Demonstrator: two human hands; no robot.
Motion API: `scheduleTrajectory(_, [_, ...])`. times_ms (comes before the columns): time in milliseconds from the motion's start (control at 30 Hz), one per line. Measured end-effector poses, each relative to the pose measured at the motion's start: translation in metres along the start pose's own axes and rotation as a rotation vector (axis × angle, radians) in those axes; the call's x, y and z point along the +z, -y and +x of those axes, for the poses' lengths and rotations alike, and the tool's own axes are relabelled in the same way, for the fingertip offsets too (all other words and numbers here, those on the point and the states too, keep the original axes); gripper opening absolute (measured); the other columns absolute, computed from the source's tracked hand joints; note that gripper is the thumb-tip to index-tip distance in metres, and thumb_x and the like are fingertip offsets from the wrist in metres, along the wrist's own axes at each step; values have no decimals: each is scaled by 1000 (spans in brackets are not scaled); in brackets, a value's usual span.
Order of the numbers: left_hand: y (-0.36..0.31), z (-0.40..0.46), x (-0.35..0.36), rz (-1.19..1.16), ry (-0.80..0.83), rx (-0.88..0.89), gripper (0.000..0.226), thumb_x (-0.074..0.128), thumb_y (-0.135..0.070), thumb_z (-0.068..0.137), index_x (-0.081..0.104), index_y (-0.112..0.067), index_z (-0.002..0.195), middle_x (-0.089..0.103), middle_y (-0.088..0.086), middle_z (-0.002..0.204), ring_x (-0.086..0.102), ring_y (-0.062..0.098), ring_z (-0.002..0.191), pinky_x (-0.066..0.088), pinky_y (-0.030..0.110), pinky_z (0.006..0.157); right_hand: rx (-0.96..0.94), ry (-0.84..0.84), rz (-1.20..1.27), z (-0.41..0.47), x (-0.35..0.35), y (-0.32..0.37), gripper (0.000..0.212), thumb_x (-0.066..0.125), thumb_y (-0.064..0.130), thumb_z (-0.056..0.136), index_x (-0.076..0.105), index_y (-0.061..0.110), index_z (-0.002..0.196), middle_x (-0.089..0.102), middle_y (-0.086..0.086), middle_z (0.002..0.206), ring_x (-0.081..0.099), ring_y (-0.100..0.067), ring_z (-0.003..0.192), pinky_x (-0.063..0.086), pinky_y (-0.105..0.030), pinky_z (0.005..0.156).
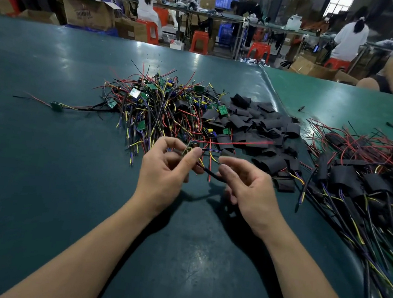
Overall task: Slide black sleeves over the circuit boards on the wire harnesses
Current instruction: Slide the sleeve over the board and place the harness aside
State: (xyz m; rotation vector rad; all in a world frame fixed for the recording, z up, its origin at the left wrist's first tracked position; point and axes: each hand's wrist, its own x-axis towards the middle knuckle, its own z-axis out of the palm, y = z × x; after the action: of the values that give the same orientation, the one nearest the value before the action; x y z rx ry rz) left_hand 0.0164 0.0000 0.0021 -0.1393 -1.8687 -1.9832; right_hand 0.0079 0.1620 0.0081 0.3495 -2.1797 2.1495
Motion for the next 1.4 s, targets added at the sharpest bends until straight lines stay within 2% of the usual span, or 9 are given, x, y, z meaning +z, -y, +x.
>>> scheduleTrajectory(67, [1,2,-2,-28,30,-34,30,69,-38,78,50,-17,88,73,6,66,50,10,43,42,19,47,-10,19,-48,-1,-4,1,10,66,14,91,71,16,99,71,2,67,55,2,44,38,-6,45])
scheduleTrajectory(167, [1,3,-3,-56,135,-95,29,70,-37,77,59,-12,87,73,10,67,49,9,42,38,14,44,43,122,-50,-4,-7,1,37,68,35,81,63,23,115,74,-7,69,45,-9,29,30,-15,30])
scheduleTrajectory(333, [-2,3,-4,-59,216,-142,21,68,-28,78,66,-8,85,70,8,60,49,5,40,38,12,43,63,246,-14,-4,-15,4,40,67,32,83,65,26,122,75,-12,79,55,-23,35,32,-16,28])
scheduleTrajectory(533, [0,0,-1,12,378,-167,37,77,-21,75,65,-16,110,75,5,80,62,8,64,50,19,61,-20,-28,45,-2,-14,6,7,68,13,89,74,16,88,73,-12,73,59,-18,43,35,-18,32])
scheduleTrajectory(767, [0,5,-3,35,318,-184,24,56,9,91,69,-12,93,65,2,65,55,5,56,42,14,58,95,-51,165,-1,-10,9,7,76,22,76,74,16,73,72,-10,71,64,-15,55,42,-20,38])
scheduleTrajectory(967, [1,9,-4,-72,227,-224,18,56,0,95,66,-13,101,62,19,81,53,22,73,42,29,69,113,-195,488,5,-10,8,19,65,2,86,65,8,103,75,-11,94,74,-23,77,55,-21,55])
scheduleTrajectory(1167, [6,15,-5,-218,-60,-215,14,58,-2,95,62,-13,103,68,-7,60,55,-2,46,41,11,43,-181,-228,-287,-2,0,-10,13,68,16,91,73,26,84,74,5,73,72,-8,69,57,-28,62])
scheduleTrajectory(1300, [8,14,-7,-243,-44,-181,14,58,-2,95,62,-12,104,61,-8,53,41,0,41,34,15,44,-69,-173,-207,-3,-1,-9,12,70,27,90,75,27,79,74,5,73,72,-9,69,55,-27,52])
scheduleTrajectory(1400, [10,13,-5,-173,49,-182,17,60,-3,93,63,-12,107,67,-4,59,43,0,43,35,15,47,-228,-122,-224,-5,4,-12,33,69,12,91,68,36,114,74,11,100,73,-10,82,60,-27,67])
